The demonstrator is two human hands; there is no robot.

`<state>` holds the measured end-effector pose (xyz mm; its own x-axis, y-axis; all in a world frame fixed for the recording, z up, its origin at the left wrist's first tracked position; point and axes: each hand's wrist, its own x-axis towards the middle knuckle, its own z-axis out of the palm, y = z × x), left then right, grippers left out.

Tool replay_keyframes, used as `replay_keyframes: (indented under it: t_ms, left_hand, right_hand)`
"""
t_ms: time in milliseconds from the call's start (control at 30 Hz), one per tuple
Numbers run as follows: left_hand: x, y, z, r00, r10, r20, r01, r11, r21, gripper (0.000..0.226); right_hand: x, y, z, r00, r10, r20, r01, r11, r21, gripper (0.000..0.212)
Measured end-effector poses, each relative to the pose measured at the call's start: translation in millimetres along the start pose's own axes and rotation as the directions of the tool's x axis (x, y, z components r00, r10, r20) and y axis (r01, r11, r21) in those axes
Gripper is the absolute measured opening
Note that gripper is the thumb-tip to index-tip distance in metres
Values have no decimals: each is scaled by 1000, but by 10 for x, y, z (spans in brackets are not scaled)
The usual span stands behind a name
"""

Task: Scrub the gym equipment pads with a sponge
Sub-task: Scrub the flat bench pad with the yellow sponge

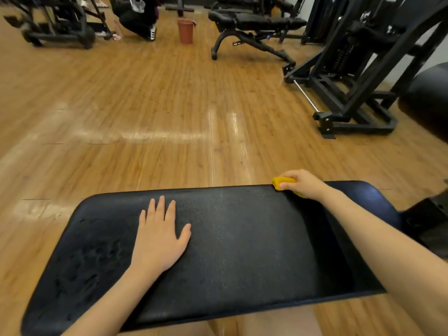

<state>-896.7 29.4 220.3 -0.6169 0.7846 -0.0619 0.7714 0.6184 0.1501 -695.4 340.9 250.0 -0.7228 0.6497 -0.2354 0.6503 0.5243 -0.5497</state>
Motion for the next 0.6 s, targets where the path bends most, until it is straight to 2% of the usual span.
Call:
replay_keyframes:
  t_ms: [133,267,500,600]
  left_hand:
    - [-6,6,-16,1000,-5,-7,5,1000,-16,71]
    - [6,20,16,1000,-9,-25,9,1000,-22,71]
    - [6,30,6,999,-13,-32,13,1000,9,93]
    - [10,41,0,999,-21,-31,22,1000,14,89]
  right_hand:
    - [-158,331,-231,998,16,-59,-18,1000,-25,27]
    - [-341,711,-449,976,97,-194,-97,995,10,30]
    - [-446,1054,-568,894,228,-386,-209,974,91,33]
    - [-492,1172,-604,852,291,-435,-254,957,142,35]
